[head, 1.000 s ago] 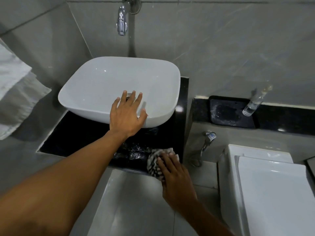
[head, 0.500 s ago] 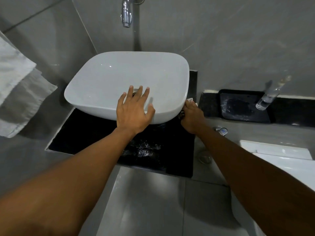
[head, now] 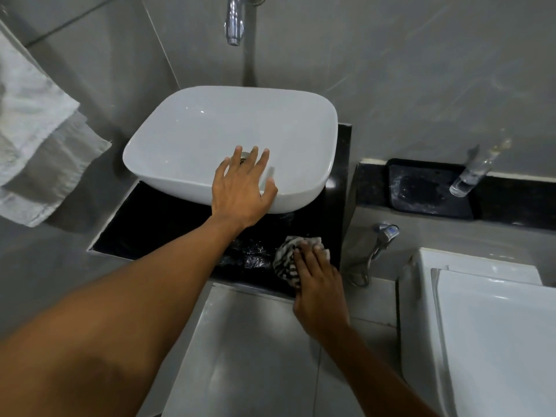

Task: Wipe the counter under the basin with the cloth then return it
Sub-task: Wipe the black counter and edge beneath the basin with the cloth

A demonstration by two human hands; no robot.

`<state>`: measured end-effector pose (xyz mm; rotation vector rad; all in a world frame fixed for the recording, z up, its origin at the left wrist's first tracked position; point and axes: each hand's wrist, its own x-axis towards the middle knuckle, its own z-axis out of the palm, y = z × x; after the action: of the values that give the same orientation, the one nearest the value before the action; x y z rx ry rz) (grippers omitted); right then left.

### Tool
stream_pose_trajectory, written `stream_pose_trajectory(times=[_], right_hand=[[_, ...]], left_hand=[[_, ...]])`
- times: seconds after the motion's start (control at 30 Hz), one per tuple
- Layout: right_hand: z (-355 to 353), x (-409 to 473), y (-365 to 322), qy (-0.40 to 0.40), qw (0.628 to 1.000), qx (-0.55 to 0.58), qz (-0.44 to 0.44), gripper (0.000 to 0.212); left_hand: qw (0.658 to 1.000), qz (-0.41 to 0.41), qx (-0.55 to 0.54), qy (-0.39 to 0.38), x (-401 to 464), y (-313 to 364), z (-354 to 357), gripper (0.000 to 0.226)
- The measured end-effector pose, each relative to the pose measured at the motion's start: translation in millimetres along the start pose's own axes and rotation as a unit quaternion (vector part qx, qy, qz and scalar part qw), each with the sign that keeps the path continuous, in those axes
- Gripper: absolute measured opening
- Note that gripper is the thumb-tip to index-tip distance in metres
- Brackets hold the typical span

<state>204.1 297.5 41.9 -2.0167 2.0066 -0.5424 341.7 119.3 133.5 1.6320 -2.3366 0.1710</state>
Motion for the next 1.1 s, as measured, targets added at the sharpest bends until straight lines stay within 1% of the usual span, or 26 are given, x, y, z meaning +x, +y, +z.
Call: stream_pose_trajectory(times=[0.07, 0.13, 0.17, 0.2, 0.23, 0.27, 0.3, 0.33, 0.37, 0.4, 0.43, 0.5, 0.57, 0.63, 0.73, 0.83, 0.97, 1.03, 1.1], right_hand=[[-4.7, 2.0, 1.4, -0.017, 1.0, 0.007, -0.009, 0.073], [-8.8, 4.3, 1.2, -0.053, 0.998, 0.029, -0.019, 0.066], [-12.5, 7.7, 2.2, -0.068, 0.996, 0.063, -0.016, 0.062], [-20.0, 12.2, 2.8, -0.081, 0.988, 0.128, 0.006, 0.06], [-30.9, 20.5, 4.5, -0.084, 0.972, 0.214, 0.041, 0.058], [-42.8, 32.5, 7.9, -0.057, 0.95, 0.295, 0.084, 0.059], [-57.4, 48.4, 11.4, -0.006, 0.934, 0.337, 0.116, 0.06], [-71.4, 68.9, 14.3, 0.051, 0.931, 0.336, 0.135, 0.063], [-84.5, 91.3, 14.3, 0.092, 0.929, 0.328, 0.145, 0.066], [-95.3, 115.4, 10.4, 0.115, 0.928, 0.321, 0.148, 0.071], [-103.2, 139.2, 3.4, 0.12, 0.929, 0.317, 0.147, 0.076], [-105.3, 178.3, -13.6, 0.1, 0.943, 0.277, 0.153, 0.089], [-95.7, 196.4, -26.4, 0.083, 0.966, 0.167, 0.178, 0.097], [-85.9, 197.8, -28.2, 0.115, 0.973, 0.074, 0.185, 0.096], [-82.2, 197.8, -22.2, 0.154, 0.967, 0.063, 0.191, 0.092], [-82.3, 200.3, -21.2, 0.142, 0.973, 0.037, 0.176, 0.089], [-82.9, 198.9, -16.9, 0.106, 0.985, -0.037, 0.129, 0.084], [-84.2, 199.1, -16.8, 0.088, 0.988, -0.057, 0.116, 0.084], [-85.0, 198.3, -17.5, 0.085, 0.988, -0.06, 0.114, 0.084]], left_hand=[[1.0, 0.003, -0.001, -0.006, -0.5, -0.1, -1.6, 0.067], [1.0, -0.003, -0.006, -0.017, 1.0, -0.8, -4.3, 0.069], [1.0, -0.006, -0.014, -0.017, 0.4, -0.2, -6.4, 0.07], [0.999, -0.006, -0.038, -0.012, -3.2, 2.1, -8.5, 0.072], [0.997, 0.0, -0.074, -0.001, -11.3, 6.8, -10.2, 0.074], [0.994, 0.02, -0.109, 0.013, -24.9, 14.3, -9.2, 0.076], [0.989, 0.053, -0.134, 0.02, -44.9, 25.7, -4.2, 0.077], [0.984, 0.092, -0.149, 0.014, -69.1, 40.5, 4.7, 0.077], [0.979, 0.126, -0.158, -0.011, -93.6, 57.9, 15.1, 0.077], [0.976, 0.144, -0.159, -0.045, -114.7, 74.8, 26.5, 0.078], [0.975, 0.144, -0.154, -0.069, -130.6, 89.7, 38.2, 0.078], [0.983, 0.111, -0.123, -0.08, -144.9, 109.7, 57.3, 0.072], [0.989, 0.08, -0.09, -0.09, -143.5, 115.5, 62.3, 0.065], [0.987, 0.088, -0.093, -0.098, -140.5, 112.3, 63.3, 0.061], [0.985, 0.106, -0.096, -0.096, -140.6, 106.0, 64.1, 0.057], [0.986, 0.106, -0.085, -0.099, -139.5, 102.8, 65.1, 0.057], [0.985, 0.094, -0.109, -0.091, -136.1, 88.2, 65.2, 0.057], [0.988, 0.066, -0.108, -0.091, -130.8, 64.6, 63.5, 0.056], [0.99, 0.018, -0.105, -0.093, -126.1, 28.8, 58.9, 0.056]])
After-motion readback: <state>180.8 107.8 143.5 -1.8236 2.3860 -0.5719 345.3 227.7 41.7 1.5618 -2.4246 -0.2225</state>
